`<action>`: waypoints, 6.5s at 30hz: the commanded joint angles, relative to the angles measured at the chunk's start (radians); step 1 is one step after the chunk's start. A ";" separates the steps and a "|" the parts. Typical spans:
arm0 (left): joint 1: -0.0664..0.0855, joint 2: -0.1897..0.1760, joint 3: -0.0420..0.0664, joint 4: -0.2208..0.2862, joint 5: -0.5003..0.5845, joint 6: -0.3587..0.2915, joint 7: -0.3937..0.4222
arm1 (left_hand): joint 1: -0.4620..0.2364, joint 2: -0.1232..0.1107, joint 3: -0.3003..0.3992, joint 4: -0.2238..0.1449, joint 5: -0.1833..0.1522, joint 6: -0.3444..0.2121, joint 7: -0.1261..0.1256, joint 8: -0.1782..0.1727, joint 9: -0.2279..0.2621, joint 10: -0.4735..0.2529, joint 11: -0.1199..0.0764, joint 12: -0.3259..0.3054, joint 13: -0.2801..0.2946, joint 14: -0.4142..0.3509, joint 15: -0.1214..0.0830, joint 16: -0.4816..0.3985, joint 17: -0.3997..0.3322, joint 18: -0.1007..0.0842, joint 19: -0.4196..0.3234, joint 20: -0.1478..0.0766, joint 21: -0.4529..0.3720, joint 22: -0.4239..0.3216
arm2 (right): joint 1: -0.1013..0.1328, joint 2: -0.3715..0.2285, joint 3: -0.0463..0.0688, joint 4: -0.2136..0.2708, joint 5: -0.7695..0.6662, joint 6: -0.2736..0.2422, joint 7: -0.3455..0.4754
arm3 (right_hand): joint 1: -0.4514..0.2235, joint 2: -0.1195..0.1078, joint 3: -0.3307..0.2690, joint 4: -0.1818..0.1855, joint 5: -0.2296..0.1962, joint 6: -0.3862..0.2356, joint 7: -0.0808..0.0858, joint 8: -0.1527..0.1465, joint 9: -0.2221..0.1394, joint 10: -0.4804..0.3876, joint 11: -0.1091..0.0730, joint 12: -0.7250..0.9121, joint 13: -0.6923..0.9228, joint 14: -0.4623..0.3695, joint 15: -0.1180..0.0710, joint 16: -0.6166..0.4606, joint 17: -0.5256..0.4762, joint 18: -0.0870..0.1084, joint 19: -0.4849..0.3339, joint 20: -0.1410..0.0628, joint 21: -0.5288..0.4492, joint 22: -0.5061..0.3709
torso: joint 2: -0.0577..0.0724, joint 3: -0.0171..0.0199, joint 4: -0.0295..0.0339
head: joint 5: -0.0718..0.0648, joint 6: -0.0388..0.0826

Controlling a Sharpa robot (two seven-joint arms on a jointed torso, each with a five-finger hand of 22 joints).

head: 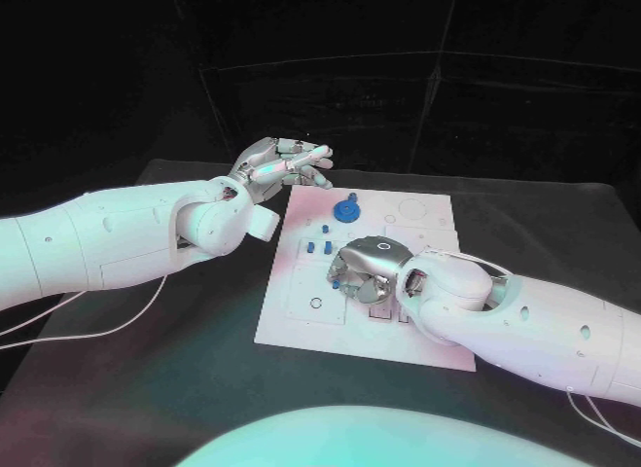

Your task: Assemble the parts on the task board

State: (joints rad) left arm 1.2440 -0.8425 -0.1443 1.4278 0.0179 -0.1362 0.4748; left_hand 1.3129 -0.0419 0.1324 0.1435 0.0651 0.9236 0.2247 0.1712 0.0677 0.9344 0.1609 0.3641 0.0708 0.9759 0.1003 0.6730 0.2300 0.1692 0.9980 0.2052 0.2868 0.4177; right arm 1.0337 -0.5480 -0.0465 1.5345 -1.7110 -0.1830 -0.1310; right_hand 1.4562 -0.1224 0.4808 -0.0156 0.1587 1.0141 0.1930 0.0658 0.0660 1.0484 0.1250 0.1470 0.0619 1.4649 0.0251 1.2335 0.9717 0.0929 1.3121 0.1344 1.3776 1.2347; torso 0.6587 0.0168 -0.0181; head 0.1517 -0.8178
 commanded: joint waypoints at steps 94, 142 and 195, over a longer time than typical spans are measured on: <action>0.001 -0.001 0.000 -0.011 0.003 0.026 -0.014 | 0.016 0.004 -0.007 -0.004 0.001 -0.006 0.000 0.008 0.000 -0.012 0.001 0.008 -0.002 0.006 -0.001 -0.008 -0.002 0.013 0.009 0.000 -0.007 -0.006 | 0.128 -0.198 0.004 0.044 0.033 0.037 -0.102 | 0.032 0.124 -0.173 0.011 -0.039 0.048 -0.034 0.036 0.005 0.128 -0.043 0.032 0.003 0.005 -0.027 -0.022 -0.077 -0.015 0.040 -0.027 -0.017 0.002 | -0.001 0.0000 0.0000 | -0.052 0.037; 0.002 0.018 0.000 -0.043 0.003 0.028 -0.015 | 0.018 0.005 -0.008 -0.004 0.001 -0.007 0.000 0.009 0.000 -0.013 0.001 0.009 -0.002 0.006 0.000 -0.009 -0.003 0.013 0.010 0.000 -0.008 -0.008 | 0.039 0.008 0.003 0.121 0.016 0.052 0.009 | 0.005 0.084 -0.125 0.000 -0.033 0.046 -0.029 0.017 0.002 0.138 -0.038 -0.008 0.003 0.002 -0.023 -0.018 -0.082 -0.014 0.032 -0.024 -0.014 0.004 | 0.000 -0.0003 0.0006 | -0.002 0.017; 0.002 0.019 0.000 -0.042 0.003 0.030 -0.017 | 0.018 0.005 -0.008 -0.004 0.001 -0.007 0.000 0.009 0.000 -0.013 0.001 0.009 -0.002 0.006 0.000 -0.009 -0.003 0.013 0.010 0.000 -0.008 -0.008 | 0.028 0.057 -0.014 0.063 -0.063 0.136 -0.042 | -0.022 0.062 -0.117 0.001 -0.025 0.039 -0.025 0.005 0.000 0.138 -0.034 -0.026 0.003 -0.002 -0.020 -0.022 -0.093 -0.012 0.023 -0.023 -0.019 -0.004 | 0.000 -0.0007 0.0008 | 0.002 0.014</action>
State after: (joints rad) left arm 1.2443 -0.8233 -0.1453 1.3839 0.0183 -0.1168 0.4531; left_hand 1.3208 -0.0340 0.1298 0.1407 0.0655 0.9237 0.2247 0.1745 0.0677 0.9274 0.1609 0.3678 0.0705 0.9759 0.1002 0.6691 0.2286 0.1692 0.9980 0.2052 0.2828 0.4111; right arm 1.0623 -0.4922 -0.0594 1.5975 -1.7591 -0.0561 -0.1721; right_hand 1.4369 -0.0605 0.3590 -0.0142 0.1323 1.0552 0.1671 0.0723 0.0677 1.1861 0.0842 0.1216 0.0657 1.4633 0.0051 1.2138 0.8797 0.0928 1.3418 0.1112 1.3624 1.2315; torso 0.6588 0.0159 -0.0175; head 0.1534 -0.8035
